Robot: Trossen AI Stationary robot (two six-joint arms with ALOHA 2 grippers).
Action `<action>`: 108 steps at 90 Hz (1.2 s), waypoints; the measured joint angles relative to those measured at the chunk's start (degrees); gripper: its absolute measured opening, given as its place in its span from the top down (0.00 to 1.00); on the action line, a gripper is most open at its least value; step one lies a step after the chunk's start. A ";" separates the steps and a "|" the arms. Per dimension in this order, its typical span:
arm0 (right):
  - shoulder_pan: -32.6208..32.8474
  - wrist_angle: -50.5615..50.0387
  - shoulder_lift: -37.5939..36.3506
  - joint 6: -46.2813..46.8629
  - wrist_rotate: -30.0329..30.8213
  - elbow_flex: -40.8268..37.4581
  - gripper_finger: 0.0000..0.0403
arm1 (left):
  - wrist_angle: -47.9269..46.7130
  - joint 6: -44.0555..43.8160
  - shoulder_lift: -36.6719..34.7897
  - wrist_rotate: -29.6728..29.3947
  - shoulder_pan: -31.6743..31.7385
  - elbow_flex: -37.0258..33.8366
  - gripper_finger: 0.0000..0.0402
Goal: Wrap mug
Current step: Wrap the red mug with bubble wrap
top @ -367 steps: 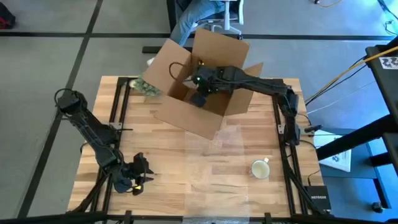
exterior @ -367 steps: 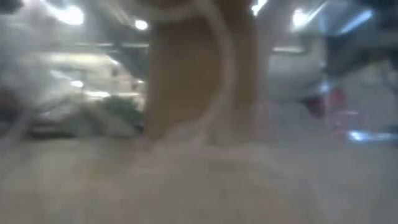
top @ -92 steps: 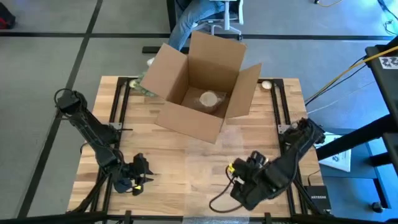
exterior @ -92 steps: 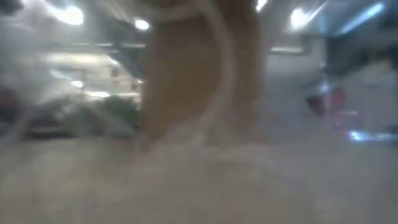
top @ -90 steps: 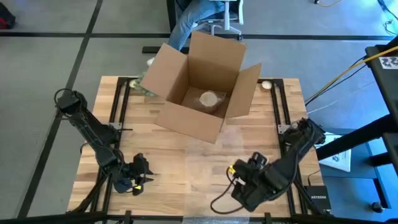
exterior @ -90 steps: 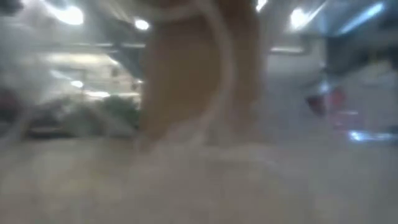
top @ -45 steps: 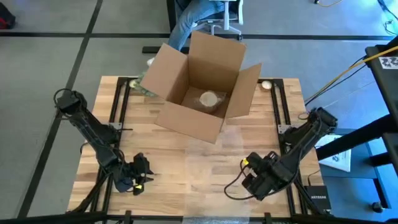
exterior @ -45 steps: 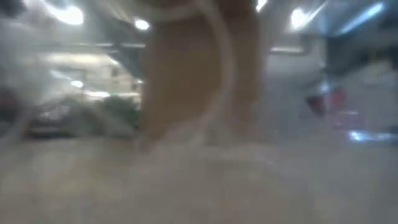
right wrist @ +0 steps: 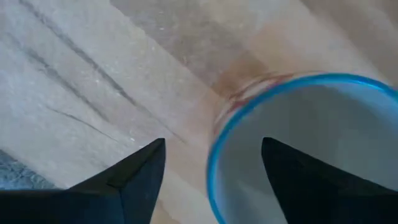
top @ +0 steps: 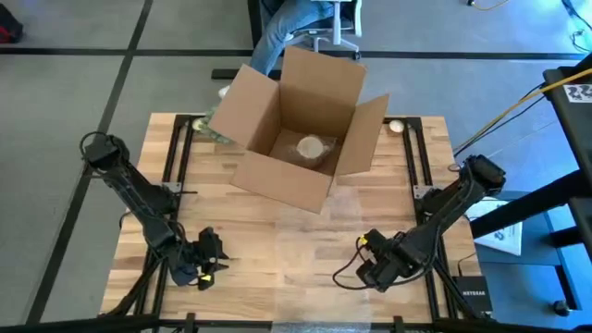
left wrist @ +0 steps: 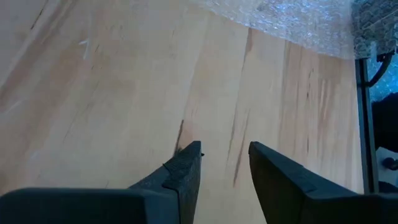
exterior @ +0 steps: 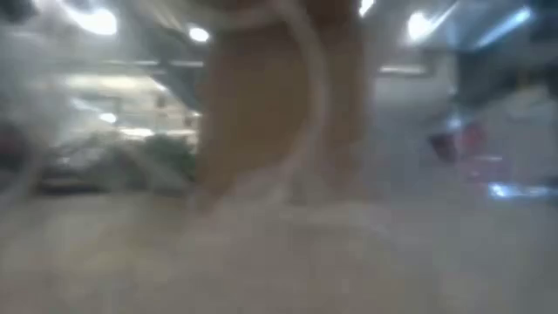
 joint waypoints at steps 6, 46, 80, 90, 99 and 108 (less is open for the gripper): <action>0.00 0.25 0.02 -0.04 -0.01 -1.00 0.54 | 0.00 0.04 0.00 0.00 0.00 0.00 0.70; -2.73 -4.47 0.09 -13.04 2.39 6.54 0.98 | 0.00 0.09 0.00 0.00 0.00 0.00 0.70; -10.80 0.01 14.23 -38.94 6.06 25.02 0.99 | 0.00 -0.15 0.00 0.00 -0.02 0.00 0.70; -12.67 -1.53 20.44 -45.28 5.60 30.71 1.00 | -0.02 -0.16 0.00 0.00 -0.02 0.00 0.70; -14.20 -4.09 23.63 -48.22 3.91 34.07 1.00 | 0.02 -0.58 0.00 0.62 -0.02 0.00 0.70; -15.46 -6.16 25.21 -49.61 2.06 34.85 1.00 | 0.02 -0.80 0.00 0.76 -0.17 0.00 0.70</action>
